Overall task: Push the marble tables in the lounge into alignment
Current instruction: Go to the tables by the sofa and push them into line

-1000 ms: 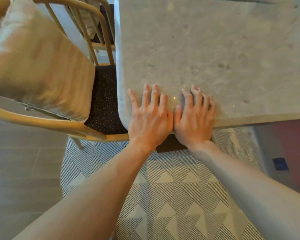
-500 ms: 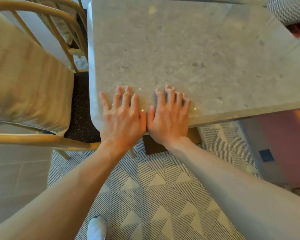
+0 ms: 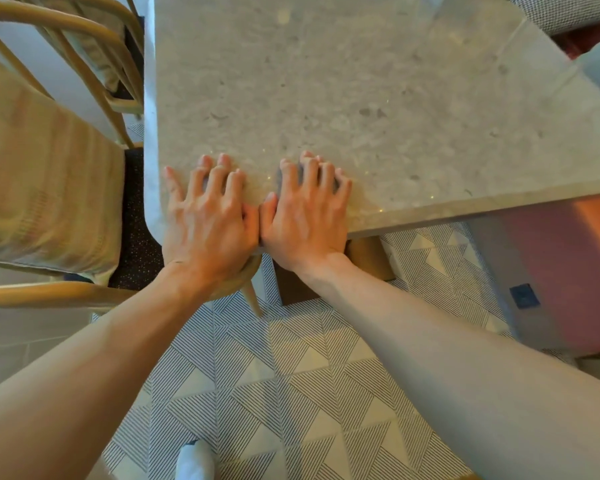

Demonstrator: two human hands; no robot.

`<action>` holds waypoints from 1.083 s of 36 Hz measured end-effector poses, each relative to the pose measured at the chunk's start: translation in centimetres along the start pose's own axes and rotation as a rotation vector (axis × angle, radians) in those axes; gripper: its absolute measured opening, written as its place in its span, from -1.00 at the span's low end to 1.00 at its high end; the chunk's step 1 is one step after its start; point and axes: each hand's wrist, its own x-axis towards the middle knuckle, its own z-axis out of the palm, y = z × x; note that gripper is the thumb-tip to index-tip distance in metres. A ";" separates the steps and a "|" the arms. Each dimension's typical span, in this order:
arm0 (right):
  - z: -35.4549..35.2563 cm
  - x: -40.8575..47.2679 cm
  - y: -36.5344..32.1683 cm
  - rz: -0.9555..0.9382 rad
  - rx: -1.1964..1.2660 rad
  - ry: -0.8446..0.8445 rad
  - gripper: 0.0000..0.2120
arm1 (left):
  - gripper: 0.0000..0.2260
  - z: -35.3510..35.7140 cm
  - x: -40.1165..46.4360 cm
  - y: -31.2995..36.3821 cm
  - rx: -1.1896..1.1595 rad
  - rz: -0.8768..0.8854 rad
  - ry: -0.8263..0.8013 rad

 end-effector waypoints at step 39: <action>1.4 3.5 -3.3 0.060 -0.019 0.031 -0.51 | -0.51 0.8 4.0 -4.7 -0.005 0.079 -0.004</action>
